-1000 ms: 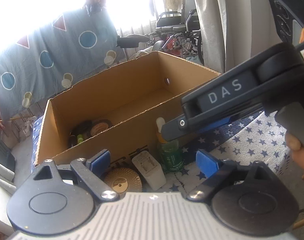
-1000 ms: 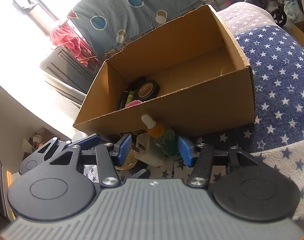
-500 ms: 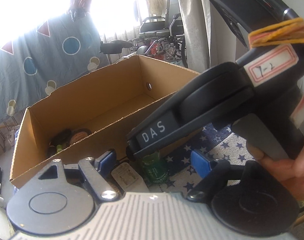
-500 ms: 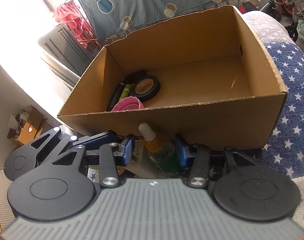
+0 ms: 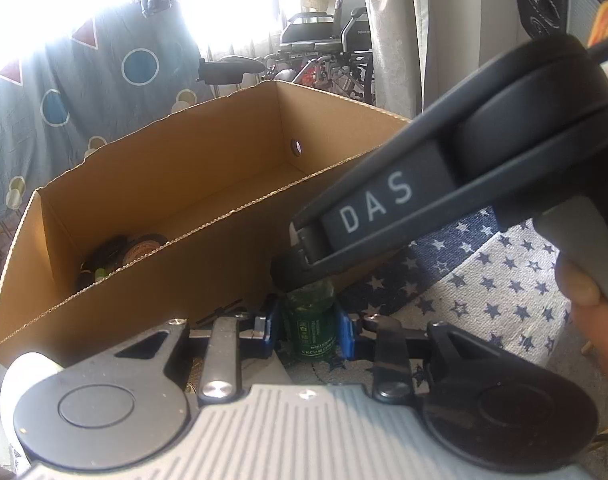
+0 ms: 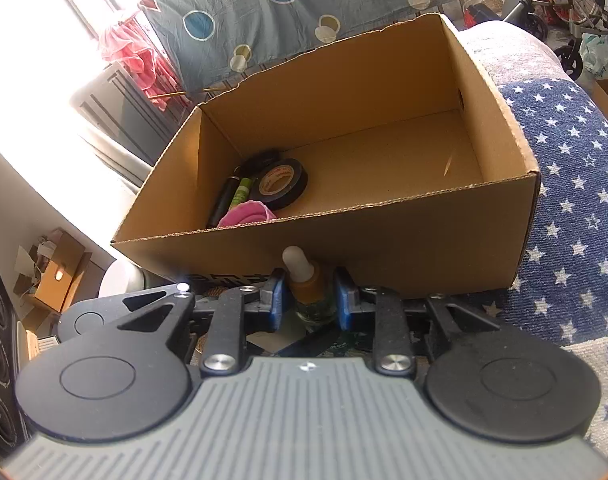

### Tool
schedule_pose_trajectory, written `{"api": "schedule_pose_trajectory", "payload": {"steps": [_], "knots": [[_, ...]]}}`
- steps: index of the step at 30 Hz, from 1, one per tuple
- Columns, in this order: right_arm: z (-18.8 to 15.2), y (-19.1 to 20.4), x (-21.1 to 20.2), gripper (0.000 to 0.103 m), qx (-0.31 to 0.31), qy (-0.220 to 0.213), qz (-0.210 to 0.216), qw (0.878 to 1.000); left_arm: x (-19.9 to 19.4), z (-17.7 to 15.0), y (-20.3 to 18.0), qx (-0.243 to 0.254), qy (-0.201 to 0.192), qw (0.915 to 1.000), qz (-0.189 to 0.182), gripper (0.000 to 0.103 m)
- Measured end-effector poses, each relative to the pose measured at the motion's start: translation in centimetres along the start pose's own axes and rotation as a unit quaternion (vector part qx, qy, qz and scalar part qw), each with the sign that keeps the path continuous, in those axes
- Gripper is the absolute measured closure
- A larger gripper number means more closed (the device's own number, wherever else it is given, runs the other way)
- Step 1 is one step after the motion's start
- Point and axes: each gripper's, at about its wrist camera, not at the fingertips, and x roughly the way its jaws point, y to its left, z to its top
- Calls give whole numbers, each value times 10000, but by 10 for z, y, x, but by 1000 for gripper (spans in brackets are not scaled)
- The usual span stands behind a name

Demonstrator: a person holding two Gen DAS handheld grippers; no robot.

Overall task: Organize rigid objects
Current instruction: 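Grasp the green dropper bottle around its body with the right tool, then lift the dropper bottle into the box and release it with the right tool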

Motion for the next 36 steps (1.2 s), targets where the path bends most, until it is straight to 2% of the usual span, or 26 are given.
{"api": "schedule_pose_trajectory", "payload": {"steps": [6, 14, 19, 27, 36], "knots": [[-11, -3, -15, 81, 101, 52, 58, 9999, -10, -5, -10, 29, 1, 10000, -94, 73], [-35, -2, -40, 81, 100, 173, 3, 9998, -25, -18, -25, 143, 83, 9990, -410, 73], [-44, 0, -43, 80, 6, 198, -98, 9998, -23, -24, -34, 363, 26, 9989, -312, 72], [-40, -3, -42, 80, 25, 219, -76, 9997, 2, -24, -35, 317, 277, 9985, -343, 69], [-35, -4, -34, 76, -67, 276, -244, 9993, 8, -25, -37, 386, 219, 9985, -307, 70]]}}
